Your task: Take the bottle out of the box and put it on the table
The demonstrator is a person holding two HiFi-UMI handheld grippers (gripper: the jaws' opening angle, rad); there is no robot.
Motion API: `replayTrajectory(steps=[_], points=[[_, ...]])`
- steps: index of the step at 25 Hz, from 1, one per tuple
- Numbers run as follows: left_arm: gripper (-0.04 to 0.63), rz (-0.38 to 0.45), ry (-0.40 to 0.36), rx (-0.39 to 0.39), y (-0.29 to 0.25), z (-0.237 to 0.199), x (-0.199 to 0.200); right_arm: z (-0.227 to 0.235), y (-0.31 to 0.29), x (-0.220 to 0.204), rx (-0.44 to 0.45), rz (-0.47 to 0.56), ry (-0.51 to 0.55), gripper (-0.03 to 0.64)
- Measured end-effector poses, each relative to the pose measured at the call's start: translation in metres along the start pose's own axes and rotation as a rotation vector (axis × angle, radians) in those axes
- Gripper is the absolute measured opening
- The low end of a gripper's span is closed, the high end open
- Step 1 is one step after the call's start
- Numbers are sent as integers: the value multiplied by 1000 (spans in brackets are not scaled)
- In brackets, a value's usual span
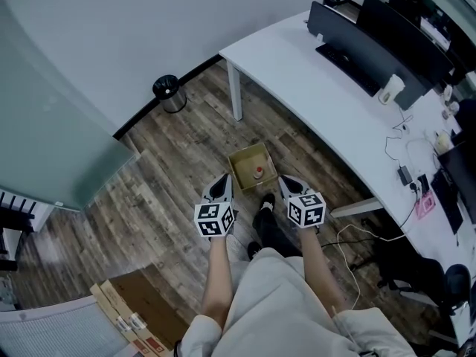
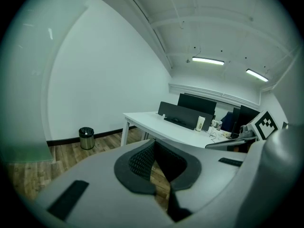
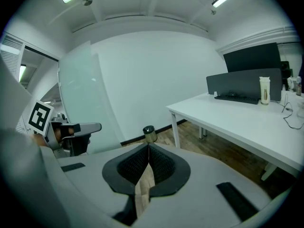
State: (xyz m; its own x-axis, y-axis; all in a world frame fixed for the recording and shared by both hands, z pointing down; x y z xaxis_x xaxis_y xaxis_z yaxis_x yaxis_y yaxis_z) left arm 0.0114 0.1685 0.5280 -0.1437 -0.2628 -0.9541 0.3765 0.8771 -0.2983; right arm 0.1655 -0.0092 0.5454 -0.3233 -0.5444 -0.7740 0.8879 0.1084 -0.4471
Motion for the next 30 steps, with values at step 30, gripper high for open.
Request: replayTrajectory(steps=[30], points=[[14, -45, -90, 20, -187, -101, 85, 60, -198, 171, 51, 45, -57, 40]])
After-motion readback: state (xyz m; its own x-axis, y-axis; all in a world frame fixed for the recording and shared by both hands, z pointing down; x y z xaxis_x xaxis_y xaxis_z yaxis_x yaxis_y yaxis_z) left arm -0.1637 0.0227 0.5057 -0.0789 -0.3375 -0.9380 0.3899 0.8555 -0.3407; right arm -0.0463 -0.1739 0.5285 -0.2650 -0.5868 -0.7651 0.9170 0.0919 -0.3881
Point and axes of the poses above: the fingertips, and each gripper's own axes: y backward along the fingers, z to its right, x out of its top, the point moved 7 cm from there along y, backward along the fingers, and after that the axes turned 13 degrees about -y, right-handed, at the moved point
